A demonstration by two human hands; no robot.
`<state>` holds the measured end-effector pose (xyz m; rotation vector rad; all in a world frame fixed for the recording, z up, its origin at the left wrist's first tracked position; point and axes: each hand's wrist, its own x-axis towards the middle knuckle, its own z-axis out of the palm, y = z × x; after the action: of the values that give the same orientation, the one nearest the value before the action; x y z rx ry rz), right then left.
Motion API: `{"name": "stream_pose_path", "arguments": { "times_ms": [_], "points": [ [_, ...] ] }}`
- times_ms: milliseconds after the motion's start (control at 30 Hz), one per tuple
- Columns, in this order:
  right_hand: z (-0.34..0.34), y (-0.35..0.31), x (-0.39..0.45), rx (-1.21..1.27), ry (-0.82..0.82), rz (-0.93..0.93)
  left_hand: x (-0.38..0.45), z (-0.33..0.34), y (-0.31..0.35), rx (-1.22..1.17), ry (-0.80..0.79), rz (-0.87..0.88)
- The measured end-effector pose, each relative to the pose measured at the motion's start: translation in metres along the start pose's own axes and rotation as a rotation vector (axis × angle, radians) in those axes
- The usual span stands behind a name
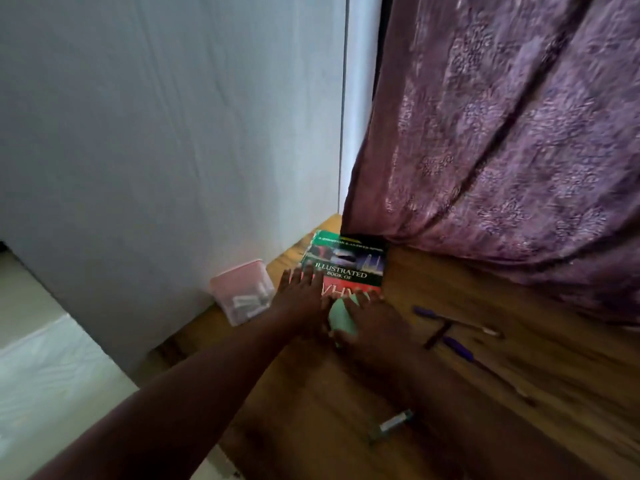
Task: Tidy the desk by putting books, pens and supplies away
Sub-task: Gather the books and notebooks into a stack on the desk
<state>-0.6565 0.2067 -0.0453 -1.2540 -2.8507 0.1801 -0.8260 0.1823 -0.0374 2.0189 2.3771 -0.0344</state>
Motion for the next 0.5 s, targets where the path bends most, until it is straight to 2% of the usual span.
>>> {"name": "stream_pose_path", "arguments": {
  "times_ms": [100,333,500],
  "points": [
    [0.025,-0.006,0.006,0.033,0.022,-0.028,0.020,0.007,-0.007,0.036,-0.068,-0.004],
    [0.038,-0.012,0.005,0.055,0.156,-0.008,0.048,0.017,-0.004,-0.094,-0.189,-0.041],
    [0.026,-0.009,0.011,-0.050,0.080,-0.002,0.056,0.016,-0.005,-0.113,-0.223,-0.014]
  ]
}}
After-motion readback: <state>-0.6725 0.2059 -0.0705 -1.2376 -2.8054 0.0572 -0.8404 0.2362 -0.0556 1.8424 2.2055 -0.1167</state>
